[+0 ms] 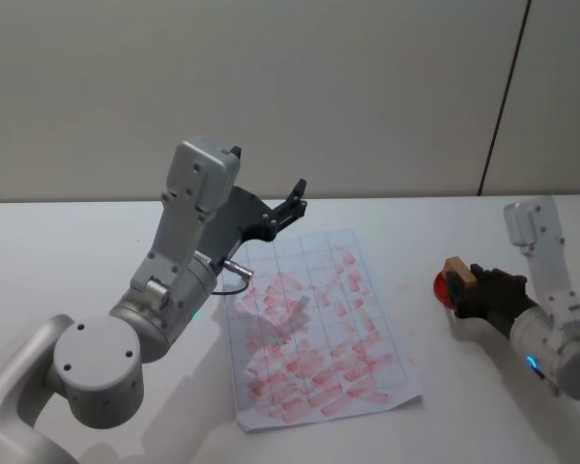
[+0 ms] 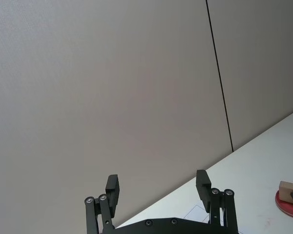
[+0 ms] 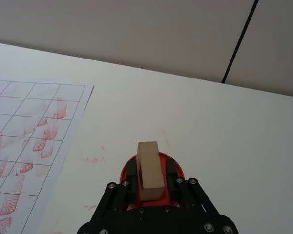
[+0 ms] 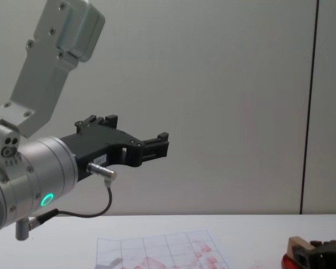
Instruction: Use the one hand to pick up the stamp and affix it onto the A4 paper.
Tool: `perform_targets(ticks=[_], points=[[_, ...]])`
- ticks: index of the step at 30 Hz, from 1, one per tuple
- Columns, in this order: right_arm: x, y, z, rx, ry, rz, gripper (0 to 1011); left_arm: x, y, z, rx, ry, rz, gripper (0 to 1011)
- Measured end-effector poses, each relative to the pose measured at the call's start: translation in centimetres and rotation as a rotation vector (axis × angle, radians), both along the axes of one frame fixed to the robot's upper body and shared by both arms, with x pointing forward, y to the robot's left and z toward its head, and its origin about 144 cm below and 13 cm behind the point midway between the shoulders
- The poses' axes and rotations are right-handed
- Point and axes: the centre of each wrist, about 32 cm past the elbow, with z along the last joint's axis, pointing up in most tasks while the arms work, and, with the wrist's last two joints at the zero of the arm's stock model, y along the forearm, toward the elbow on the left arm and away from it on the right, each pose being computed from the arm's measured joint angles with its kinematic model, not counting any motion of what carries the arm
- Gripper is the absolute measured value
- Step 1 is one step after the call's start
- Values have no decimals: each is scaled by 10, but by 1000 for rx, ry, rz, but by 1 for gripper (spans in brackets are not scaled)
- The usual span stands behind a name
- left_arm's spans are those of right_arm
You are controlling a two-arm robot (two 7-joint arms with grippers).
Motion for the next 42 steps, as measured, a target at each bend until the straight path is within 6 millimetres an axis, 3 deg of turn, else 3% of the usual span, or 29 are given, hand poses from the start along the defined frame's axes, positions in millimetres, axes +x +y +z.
perform_targets(ticks=[3, 7, 23, 33, 42], points=[[1, 1, -1, 2, 0, 4, 283, 0, 0, 0, 0, 0, 0, 1001], [1, 2, -2, 4, 0, 5, 219, 0, 0, 0, 0, 0, 0, 1001], [3, 9, 7, 16, -66, 42, 219, 0, 0, 0, 0, 0, 0, 1001], [10, 26, 20, 25, -114, 101, 219, 0, 0, 0, 0, 0, 0, 1001], [18, 44, 19, 20, -98, 140, 219, 0, 0, 0, 0, 0, 0, 1001]])
